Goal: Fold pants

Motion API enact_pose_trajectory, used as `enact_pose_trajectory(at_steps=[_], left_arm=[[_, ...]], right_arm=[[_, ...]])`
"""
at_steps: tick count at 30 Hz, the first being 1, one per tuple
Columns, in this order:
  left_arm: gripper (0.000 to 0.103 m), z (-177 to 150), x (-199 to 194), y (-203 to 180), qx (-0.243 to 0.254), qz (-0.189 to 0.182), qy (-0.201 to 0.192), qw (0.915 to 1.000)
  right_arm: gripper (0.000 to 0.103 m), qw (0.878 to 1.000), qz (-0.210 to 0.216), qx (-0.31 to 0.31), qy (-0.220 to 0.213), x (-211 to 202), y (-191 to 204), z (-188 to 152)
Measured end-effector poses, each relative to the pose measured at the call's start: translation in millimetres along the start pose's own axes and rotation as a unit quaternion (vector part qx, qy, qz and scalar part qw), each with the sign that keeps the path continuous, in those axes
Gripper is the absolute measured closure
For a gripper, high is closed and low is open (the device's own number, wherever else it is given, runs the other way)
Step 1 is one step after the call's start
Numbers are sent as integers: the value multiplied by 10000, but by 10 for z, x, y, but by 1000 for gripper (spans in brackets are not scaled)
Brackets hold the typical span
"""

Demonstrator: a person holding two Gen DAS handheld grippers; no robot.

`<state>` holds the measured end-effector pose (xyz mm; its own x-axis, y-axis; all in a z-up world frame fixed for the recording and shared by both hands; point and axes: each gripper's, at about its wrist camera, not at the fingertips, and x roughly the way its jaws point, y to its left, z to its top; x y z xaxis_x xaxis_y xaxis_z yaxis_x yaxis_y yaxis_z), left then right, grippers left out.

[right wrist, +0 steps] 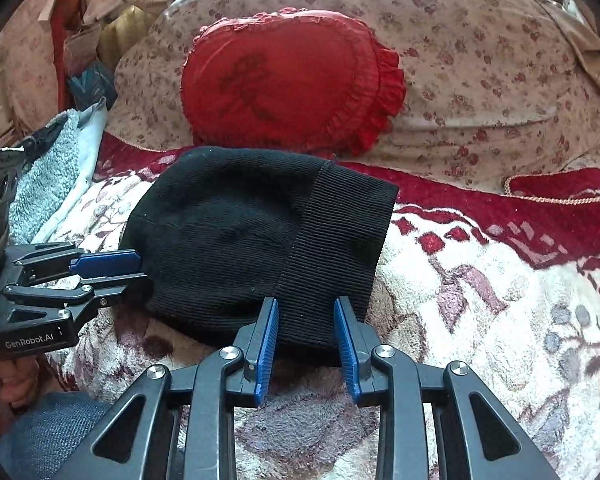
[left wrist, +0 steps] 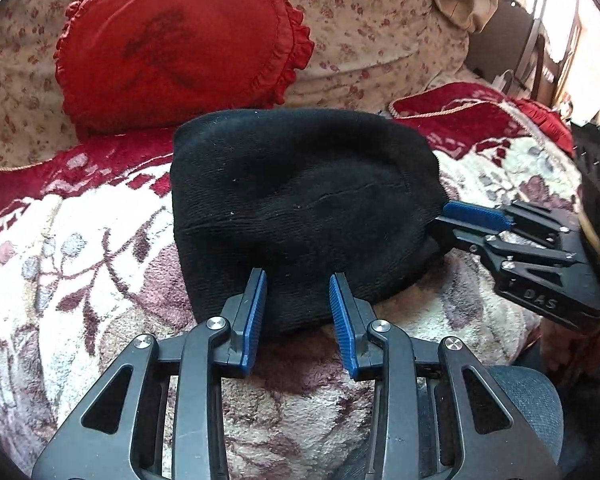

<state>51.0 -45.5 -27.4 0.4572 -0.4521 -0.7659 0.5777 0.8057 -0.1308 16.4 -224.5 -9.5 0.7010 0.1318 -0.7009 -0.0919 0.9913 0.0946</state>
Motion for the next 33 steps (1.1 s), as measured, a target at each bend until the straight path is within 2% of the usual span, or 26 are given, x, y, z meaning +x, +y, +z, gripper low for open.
enact_pose_trajectory(at_steps=[2, 6, 8, 10, 11, 13, 15, 20, 24, 25, 27, 28, 29, 30, 32, 33], left_arm=[[71, 0, 10, -13, -15, 69, 6, 10000], [71, 13, 38, -43, -29, 88, 19, 10000], [71, 13, 29, -28, -34, 84, 32, 10000], [71, 15, 29, -27, -42, 92, 51, 9999], [71, 15, 29, -25, -42, 97, 57, 9999], [71, 15, 28, -15, -41, 99, 68, 9999], [71, 21, 33, -8, -59, 90, 78, 9999], [71, 22, 34, -8, -55, 109, 89, 9999], [71, 24, 25, -35, -45, 189, 96, 9998], [68, 23, 23, -48, -38, 208, 98, 9997], [48, 37, 20, -107, 43, 100, 168, 9998], [22, 50, 30, -158, 135, -101, 270, 9995], [2, 59, 48, -212, 253, -229, 369, 9987], [0, 60, 80, -295, 438, -226, 506, 9975], [0, 34, 150, -443, 825, 234, 678, 9940], [0, 31, 151, -470, 855, 298, 658, 9937]], right_arm=[[76, 10000, -40, -29, -77, -85, 71, 19], [76, 9926, -362, -27, -1156, -377, 90, 293], [76, 9901, -360, 52, -1354, -359, 71, 425], [76, 9926, -176, 125, -1198, -185, 38, 536], [74, 9954, -46, 188, -939, -18, 20, 566], [73, 9993, 127, 365, -4, 404, -27, 532], [71, 9987, 125, 461, -177, 469, -28, 475], [68, 9994, 95, 280, -154, 421, 23, 449], [69, 9972, -1, 484, -577, 55, -69, 362], [69, 9964, -161, 486, -682, -68, -63, 313], [68, 9950, -474, 479, -743, -241, -83, 220], [68, 9944, -623, 497, -701, -303, -97, 158], [68, 9933, -798, 558, -629, -349, -115, 87], [67, 9921, -934, 646, -540, -379, -139, 15], [67, 9925, -935, 745, -259, -358, -188, -110], [67, 9926, -938, 761, -159, -335, -207, -142]])
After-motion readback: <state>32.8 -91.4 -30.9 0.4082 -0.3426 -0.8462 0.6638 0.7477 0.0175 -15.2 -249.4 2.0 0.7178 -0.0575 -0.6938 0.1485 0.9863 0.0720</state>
